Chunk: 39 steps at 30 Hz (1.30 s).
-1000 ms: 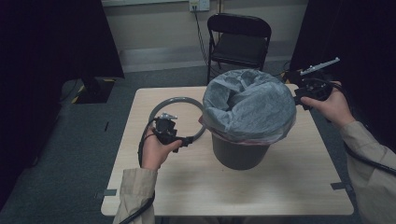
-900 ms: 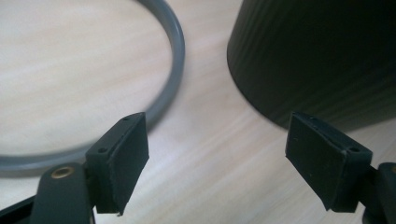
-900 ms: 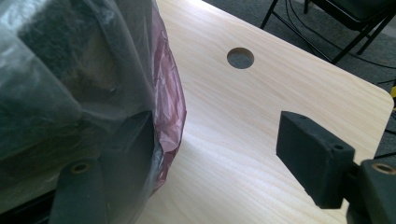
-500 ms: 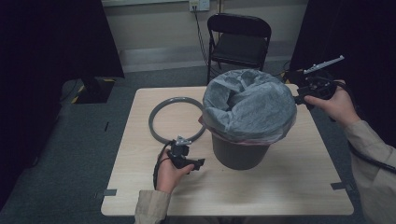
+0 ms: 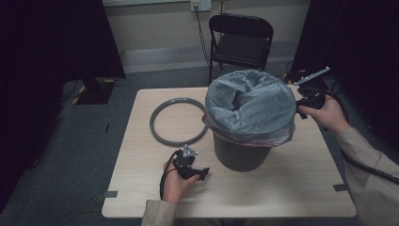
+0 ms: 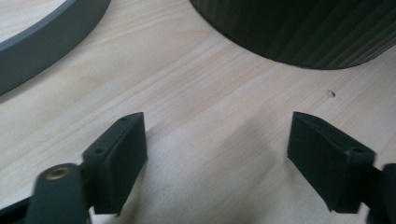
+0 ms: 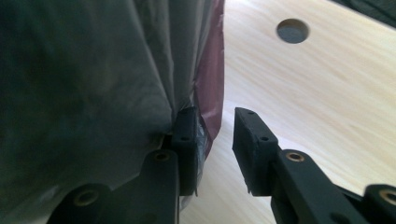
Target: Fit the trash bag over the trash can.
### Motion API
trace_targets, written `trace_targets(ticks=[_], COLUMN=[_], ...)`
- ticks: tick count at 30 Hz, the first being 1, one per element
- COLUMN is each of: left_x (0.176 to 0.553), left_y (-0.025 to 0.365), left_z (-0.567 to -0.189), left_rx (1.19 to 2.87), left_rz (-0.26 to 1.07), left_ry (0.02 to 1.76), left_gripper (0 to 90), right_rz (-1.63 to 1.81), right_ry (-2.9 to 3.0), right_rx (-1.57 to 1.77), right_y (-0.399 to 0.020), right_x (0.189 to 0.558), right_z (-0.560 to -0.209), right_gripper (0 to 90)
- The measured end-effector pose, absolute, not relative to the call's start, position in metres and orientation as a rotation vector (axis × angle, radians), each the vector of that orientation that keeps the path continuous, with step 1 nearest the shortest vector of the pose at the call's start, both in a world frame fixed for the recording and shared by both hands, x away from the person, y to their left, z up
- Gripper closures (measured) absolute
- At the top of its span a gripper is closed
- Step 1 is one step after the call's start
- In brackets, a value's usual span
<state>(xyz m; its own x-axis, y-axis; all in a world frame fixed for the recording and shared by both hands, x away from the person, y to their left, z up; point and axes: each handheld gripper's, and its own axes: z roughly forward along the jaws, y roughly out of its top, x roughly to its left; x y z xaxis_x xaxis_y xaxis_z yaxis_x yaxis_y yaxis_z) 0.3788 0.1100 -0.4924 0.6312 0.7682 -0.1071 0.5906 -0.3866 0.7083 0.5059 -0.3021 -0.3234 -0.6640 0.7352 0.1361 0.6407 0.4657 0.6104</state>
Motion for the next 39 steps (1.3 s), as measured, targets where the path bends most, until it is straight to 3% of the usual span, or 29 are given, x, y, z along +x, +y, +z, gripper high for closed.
trace_targets(ticks=[9,10,13,18,39], left_x=[0.372,0.372,0.372,0.372,0.373], left_y=[0.106,0.106,0.106,0.106,0.107], left_z=[-0.500,-0.500,-0.500,-0.500,-0.500], left_rx=[2.146,2.148,2.147,2.147,2.152], left_rz=[0.406,0.408,0.412,0.412,0.408], left_ry=[0.950,0.949,0.951,0.951,0.947], left_gripper=[12.4,12.4,12.3,12.3,12.3], right_rz=[0.963,0.961,0.909,0.857,0.926], right_ry=[2.571,2.567,2.530,2.509,2.408], right_rx=[1.210,1.210,1.221,1.224,1.147], right_y=[-0.300,-0.300,-0.300,-0.301,-0.328], right_x=[0.508,0.508,0.508,0.509,0.491], right_z=[-0.336,-0.336,-0.333,-0.320,-0.245], right_gripper=[70.9,68.5,50.2,32.5,22.5])
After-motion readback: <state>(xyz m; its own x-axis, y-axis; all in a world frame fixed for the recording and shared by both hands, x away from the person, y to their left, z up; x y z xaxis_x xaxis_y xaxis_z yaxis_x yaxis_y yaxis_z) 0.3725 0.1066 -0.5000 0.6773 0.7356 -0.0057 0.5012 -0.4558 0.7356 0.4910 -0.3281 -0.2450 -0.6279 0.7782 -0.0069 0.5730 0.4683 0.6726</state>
